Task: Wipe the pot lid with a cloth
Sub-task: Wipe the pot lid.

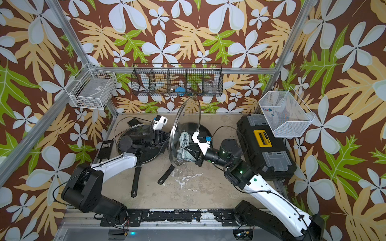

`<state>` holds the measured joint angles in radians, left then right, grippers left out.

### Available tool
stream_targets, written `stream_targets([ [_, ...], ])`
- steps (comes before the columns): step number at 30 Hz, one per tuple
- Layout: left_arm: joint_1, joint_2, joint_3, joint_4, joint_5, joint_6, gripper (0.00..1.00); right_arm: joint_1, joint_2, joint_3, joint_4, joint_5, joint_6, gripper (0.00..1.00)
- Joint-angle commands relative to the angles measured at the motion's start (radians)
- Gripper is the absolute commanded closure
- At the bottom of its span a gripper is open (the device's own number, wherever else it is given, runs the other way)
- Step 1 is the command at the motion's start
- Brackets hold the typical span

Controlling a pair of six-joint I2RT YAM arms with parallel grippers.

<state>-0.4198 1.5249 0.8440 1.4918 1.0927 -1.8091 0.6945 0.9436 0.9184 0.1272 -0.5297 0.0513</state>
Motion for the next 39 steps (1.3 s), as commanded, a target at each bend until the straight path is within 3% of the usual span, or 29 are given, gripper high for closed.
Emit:
stream_targets([
  [1, 0.003, 0.006, 0.013, 0.111, -0.066, 0.013, 1.00, 0.007, 0.005, 0.053, 0.032, -0.057, -0.007, 1.00],
  [11, 0.001, 0.011, 0.000, 0.140, -0.039, 0.003, 1.00, -0.001, 0.167, 0.312, 0.008, 0.248, -0.073, 1.00],
  [14, 0.002, 0.014, -0.005, 0.152, -0.039, -0.004, 1.00, 0.000, 0.190, 0.331, 0.025, 0.202, -0.066, 1.00],
  [19, 0.002, 0.034, 0.006, 0.197, -0.046, -0.043, 1.00, 0.009, 0.125, 0.212, 0.090, -0.002, -0.033, 1.00],
  [22, 0.002, 0.044, 0.015, 0.198, -0.049, -0.047, 1.00, 0.031, 0.081, 0.131, 0.074, -0.056, -0.024, 1.00],
  [28, 0.002, 0.047, 0.026, 0.214, -0.059, -0.067, 1.00, 0.071, 0.030, -0.016, 0.049, -0.027, -0.020, 1.00],
  [33, 0.001, 0.033, 0.030, 0.237, -0.059, -0.093, 1.00, 0.067, 0.029, -0.097, 0.049, 0.119, -0.025, 1.00],
  [39, 0.001, 0.026, 0.042, 0.228, -0.056, -0.087, 1.00, -0.012, 0.045, -0.178, 0.120, 0.151, 0.003, 1.00],
])
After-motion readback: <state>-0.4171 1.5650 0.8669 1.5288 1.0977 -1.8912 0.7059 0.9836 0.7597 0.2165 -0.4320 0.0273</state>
